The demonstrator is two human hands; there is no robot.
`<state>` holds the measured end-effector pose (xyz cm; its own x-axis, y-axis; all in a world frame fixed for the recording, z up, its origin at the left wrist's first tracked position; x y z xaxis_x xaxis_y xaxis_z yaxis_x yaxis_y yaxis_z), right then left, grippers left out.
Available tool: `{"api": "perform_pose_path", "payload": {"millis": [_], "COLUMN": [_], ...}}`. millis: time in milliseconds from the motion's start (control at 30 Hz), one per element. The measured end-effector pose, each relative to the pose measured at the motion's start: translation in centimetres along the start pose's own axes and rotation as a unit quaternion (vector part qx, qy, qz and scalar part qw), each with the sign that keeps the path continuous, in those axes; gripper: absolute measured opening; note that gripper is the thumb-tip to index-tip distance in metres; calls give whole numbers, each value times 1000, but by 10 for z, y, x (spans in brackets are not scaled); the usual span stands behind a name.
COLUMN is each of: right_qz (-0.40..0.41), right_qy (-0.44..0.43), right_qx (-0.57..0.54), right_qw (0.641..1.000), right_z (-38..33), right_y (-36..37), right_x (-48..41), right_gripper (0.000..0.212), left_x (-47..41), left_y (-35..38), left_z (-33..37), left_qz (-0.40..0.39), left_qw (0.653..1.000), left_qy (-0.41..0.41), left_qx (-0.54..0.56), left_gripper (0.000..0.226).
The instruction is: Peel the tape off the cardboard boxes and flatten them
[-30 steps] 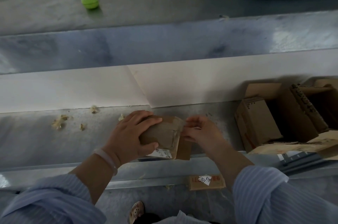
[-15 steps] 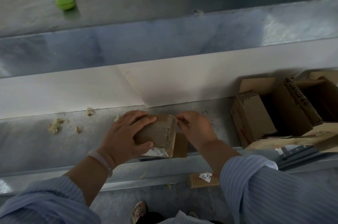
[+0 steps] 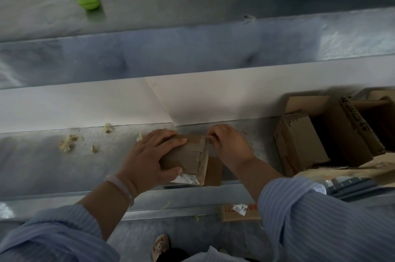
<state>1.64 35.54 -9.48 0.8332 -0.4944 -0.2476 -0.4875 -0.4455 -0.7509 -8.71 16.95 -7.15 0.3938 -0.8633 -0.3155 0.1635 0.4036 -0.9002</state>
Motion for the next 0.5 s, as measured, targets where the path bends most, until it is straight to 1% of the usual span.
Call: {"api": "perform_pose_path", "payload": {"millis": [67,167,267,367,433,500], "right_qz": [3,-1,-57,-89,-86,-104], "right_qy": [-10,-35,-21,-41,-66,-90], "right_qx": [2,25,38,35,31,27], "right_qw": [1000,999,997,995,994,990], "right_z": [-3,-5,7,13,10,7], "right_y": [0,0,2,3,3,6], "right_x": [1,-2,-5,1,4,6], "right_gripper": [18,35,28,26,31,40], "left_x": [-1,-1,-1,-1,0,0], "left_y": [-1,-1,1,1,0,0], "left_z": [1,1,0,0,-1,-2], "left_qz": [5,6,3,2,3,-3], "left_qw": [1000,1000,1000,1000,1000,1000], "left_qy": [1,-4,-4,-5,-2,0], "left_qx": [1,-1,-8,-4,2,8], "left_gripper": [66,65,66,66,66,67]}}
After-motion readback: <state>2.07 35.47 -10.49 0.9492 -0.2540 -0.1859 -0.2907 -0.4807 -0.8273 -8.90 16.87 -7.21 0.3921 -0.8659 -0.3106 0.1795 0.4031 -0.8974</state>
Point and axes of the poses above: each hand's wrist, its own x-axis away from the middle knuckle, its own y-axis out of the palm, z = x × y, the point moved 5 cm from there along -x, towards the middle knuckle, and after that the axes turned 7 degrees about z, right-handed, at the moved point
